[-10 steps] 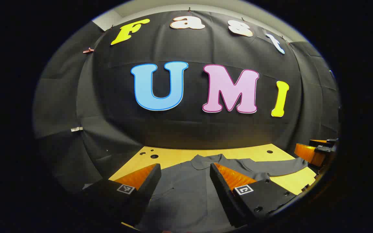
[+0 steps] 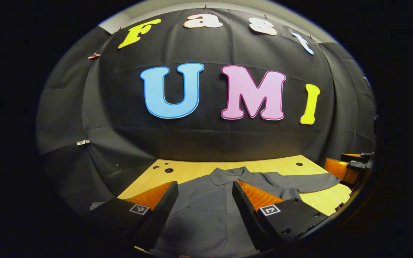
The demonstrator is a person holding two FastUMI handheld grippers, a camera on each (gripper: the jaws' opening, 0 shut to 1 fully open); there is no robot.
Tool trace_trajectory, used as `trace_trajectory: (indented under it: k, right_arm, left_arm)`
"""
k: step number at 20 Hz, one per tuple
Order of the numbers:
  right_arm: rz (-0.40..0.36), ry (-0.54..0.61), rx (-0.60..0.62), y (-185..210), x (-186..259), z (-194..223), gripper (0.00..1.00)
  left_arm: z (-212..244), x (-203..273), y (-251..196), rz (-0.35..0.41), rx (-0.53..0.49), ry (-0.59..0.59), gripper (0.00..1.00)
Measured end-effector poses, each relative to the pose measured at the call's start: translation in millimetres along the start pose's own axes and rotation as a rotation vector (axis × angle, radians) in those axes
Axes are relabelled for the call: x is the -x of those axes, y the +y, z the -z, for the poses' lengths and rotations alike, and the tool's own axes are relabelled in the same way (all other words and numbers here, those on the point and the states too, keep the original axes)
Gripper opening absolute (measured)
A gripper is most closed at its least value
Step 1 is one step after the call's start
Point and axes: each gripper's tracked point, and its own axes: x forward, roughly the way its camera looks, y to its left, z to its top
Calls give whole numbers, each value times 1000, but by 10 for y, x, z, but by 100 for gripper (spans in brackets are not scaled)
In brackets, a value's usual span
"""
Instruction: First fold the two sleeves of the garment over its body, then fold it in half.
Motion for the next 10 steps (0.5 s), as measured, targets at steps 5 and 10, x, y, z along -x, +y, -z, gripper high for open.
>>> trace_trajectory:
  k: [5, 10]
  right_arm:
    - [-1, -5, 8, -64, -146, 7, 98]
    - [-65, 22, 6, -84, -327, 150, 98]
  left_arm:
    - [69, -76, 4, -29, 14, 37, 96]
    - [129, -148, -43, -82, -4, 41, 96]
